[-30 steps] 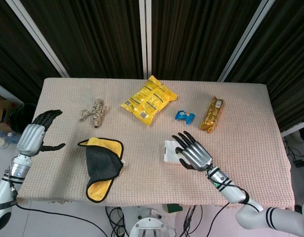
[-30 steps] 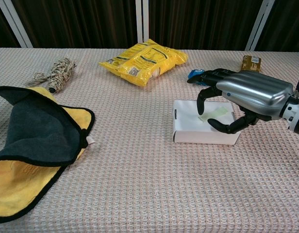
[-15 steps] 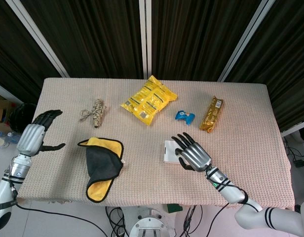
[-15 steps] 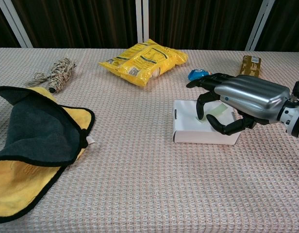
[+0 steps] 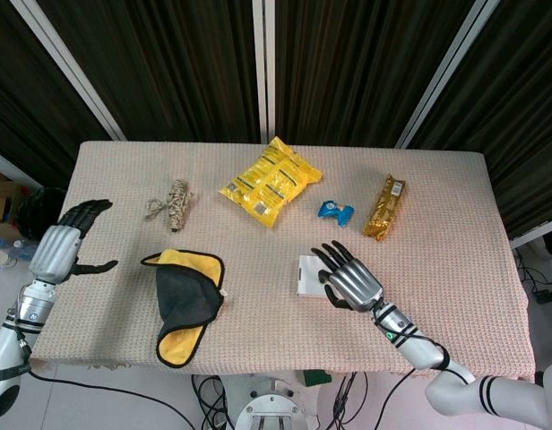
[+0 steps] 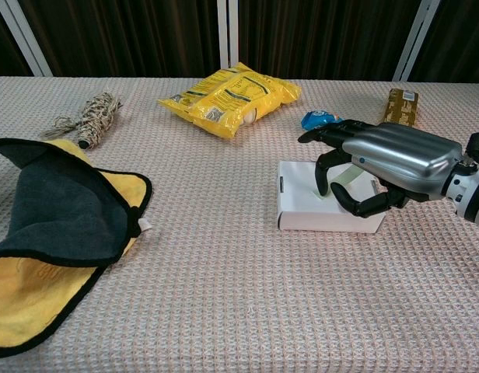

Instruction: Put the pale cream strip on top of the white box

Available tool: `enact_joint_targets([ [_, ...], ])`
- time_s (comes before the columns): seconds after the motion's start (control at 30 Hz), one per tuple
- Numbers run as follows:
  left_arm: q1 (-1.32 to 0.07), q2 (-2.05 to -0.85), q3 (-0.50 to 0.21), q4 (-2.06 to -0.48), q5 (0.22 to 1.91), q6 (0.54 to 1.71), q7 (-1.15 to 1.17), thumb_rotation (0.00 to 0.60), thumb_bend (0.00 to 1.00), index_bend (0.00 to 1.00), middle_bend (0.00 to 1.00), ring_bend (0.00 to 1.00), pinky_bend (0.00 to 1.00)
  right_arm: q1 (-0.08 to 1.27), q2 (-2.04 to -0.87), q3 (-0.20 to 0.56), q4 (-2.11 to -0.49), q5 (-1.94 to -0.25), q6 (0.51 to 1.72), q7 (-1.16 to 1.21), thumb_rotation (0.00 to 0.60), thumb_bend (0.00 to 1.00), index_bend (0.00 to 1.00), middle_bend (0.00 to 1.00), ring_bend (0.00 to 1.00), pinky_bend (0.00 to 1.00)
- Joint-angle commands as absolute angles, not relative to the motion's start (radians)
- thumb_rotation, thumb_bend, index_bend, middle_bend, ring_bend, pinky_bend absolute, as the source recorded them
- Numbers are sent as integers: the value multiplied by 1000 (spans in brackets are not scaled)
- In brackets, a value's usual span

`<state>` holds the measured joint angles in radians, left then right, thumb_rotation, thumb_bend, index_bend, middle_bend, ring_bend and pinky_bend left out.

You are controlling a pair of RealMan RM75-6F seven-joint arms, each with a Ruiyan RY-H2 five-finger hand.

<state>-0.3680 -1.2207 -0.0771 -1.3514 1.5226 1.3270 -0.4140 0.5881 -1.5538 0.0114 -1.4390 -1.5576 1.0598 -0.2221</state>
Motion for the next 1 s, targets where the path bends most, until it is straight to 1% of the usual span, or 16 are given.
enact_joint_targets([
  [0.03,-368,-1220,-77,-1352,1523,1326,-413,600,0,131,119,93,139,584,-1552,10,-1442,-1579,1085,-203,444,670,479,28,0,0],
  [0.27,-370,-1224,-77,-1350,1524,1323,-414,600,0,132,119,93,138,576,-1546,-1,-1445,-1581,1087,-207,446,675,491,32,0,0],
  [1.0,-367,-1223,-77,-1342,1524,1325,-421,600,0,132,119,93,138,588,-1577,5,-1407,-1569,1060,-203,446,675,492,30,0,0],
])
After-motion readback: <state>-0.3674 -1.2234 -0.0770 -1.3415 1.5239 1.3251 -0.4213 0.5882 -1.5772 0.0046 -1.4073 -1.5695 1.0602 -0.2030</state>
